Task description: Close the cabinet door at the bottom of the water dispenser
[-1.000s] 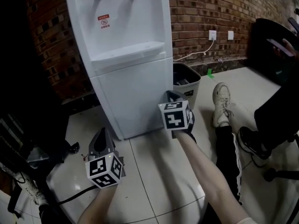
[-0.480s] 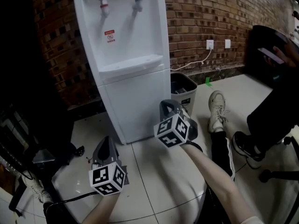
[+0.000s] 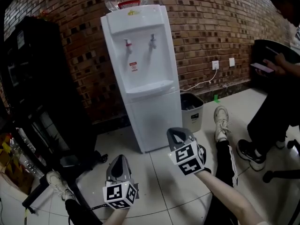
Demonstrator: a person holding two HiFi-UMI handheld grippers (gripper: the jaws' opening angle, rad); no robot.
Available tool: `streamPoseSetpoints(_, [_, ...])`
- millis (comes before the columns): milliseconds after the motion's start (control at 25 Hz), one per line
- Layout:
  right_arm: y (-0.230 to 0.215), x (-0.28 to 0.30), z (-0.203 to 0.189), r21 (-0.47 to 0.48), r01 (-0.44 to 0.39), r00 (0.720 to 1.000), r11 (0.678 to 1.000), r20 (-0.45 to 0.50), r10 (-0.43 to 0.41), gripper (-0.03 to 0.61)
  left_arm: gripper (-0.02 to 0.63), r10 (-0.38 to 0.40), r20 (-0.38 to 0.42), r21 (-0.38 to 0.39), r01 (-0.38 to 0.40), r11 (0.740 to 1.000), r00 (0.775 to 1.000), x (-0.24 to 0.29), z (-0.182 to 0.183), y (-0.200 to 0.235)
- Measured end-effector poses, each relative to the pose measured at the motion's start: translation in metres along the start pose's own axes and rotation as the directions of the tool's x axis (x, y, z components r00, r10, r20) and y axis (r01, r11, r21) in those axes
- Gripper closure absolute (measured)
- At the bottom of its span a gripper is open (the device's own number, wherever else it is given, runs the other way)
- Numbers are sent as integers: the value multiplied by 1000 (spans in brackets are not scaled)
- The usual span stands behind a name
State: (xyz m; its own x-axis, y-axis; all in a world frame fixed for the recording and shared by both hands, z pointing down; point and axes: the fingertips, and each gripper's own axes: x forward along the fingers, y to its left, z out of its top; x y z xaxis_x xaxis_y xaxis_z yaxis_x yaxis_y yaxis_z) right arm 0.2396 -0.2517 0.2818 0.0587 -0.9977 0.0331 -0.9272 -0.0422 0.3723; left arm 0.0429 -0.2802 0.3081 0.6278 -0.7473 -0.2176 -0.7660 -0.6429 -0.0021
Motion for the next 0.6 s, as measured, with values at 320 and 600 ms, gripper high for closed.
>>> streamPoseSetpoints(320, [97, -18, -48, 206, -41, 999, 978, 0, 42, 578, 611, 50, 22, 18, -50, 999, 999, -31, 5, 20])
streamPoseSetpoints(600, [102, -19, -48, 252, -44, 999, 967, 27, 38, 578, 611, 12, -12, -50, -13, 999, 1000, -26, -13, 4])
